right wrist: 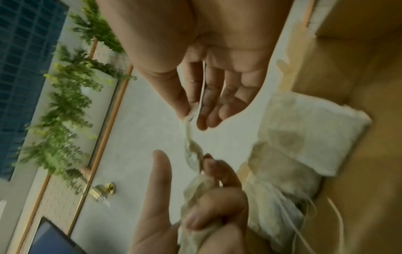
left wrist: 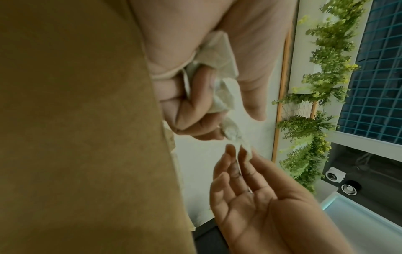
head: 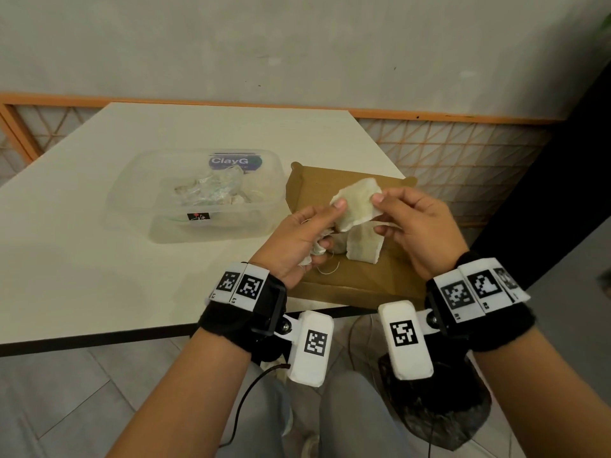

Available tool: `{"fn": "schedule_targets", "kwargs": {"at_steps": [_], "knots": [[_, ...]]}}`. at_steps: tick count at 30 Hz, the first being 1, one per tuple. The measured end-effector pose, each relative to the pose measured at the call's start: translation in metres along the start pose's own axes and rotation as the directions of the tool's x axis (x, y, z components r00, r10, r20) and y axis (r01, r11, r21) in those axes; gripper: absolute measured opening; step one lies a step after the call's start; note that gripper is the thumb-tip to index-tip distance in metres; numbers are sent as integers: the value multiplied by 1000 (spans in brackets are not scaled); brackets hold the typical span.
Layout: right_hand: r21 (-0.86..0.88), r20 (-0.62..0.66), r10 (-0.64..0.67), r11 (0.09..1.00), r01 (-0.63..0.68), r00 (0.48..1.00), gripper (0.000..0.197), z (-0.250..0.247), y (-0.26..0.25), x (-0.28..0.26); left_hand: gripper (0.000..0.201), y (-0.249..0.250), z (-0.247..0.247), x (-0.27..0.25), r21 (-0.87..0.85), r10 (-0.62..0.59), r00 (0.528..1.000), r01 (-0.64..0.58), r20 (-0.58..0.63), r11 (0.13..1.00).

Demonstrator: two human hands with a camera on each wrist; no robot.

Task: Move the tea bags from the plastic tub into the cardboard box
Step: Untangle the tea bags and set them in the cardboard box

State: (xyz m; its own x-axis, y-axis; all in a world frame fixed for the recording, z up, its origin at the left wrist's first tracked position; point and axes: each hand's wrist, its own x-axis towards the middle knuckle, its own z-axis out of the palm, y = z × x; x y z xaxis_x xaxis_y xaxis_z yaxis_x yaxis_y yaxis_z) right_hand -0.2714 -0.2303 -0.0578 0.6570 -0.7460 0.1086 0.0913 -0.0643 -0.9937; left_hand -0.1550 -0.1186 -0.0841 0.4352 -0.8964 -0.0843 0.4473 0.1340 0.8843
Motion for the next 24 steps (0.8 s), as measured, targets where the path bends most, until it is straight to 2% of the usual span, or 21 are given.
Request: {"fn": "schedule_targets", "kwargs": {"at_steps": [4, 6, 9, 11, 15, 18, 19, 22, 24], "knots": [[-196, 145, 9, 980, 19, 989, 8, -7, -21, 4, 6, 0, -1, 1, 42, -2, 1000, 2, 10, 999], [-252, 181, 42, 968, 6, 983, 3, -9, -26, 7, 8, -1, 0, 1, 76, 3, 1000, -3, -5, 997], [-367, 226, 113, 930, -23, 968, 9, -8, -29, 12, 9, -3, 2, 1, 151, 16, 1000, -14, -15, 988], [-455, 214, 117, 890, -7, 970, 4, -10, -36, 16, 9, -3, 2, 2, 126, 18, 999, -14, -32, 992], [-665, 227, 106, 744, 74, 968, 3, -20, -56, 25, 17, 0, -2, 6, -29, 5, 996, -7, -93, 1000], [-813, 329, 239, 564, 145, 914, 5, -19, -61, 24, 16, 3, -5, 9, -192, -39, 995, 20, -96, 981], [-834, 352, 302, 530, 151, 886, 8, -17, -60, 23, 16, 3, -5, 9, -217, -45, 994, 23, -97, 976], [-860, 359, 456, 501, 98, 814, 10, -8, -48, 19, 15, 2, -6, 11, -225, -45, 994, 21, -101, 974], [-890, 317, 457, 446, 94, 831, 8, -5, -35, 22, 14, 1, -6, 11, -206, -46, 993, 23, -106, 978]]}}
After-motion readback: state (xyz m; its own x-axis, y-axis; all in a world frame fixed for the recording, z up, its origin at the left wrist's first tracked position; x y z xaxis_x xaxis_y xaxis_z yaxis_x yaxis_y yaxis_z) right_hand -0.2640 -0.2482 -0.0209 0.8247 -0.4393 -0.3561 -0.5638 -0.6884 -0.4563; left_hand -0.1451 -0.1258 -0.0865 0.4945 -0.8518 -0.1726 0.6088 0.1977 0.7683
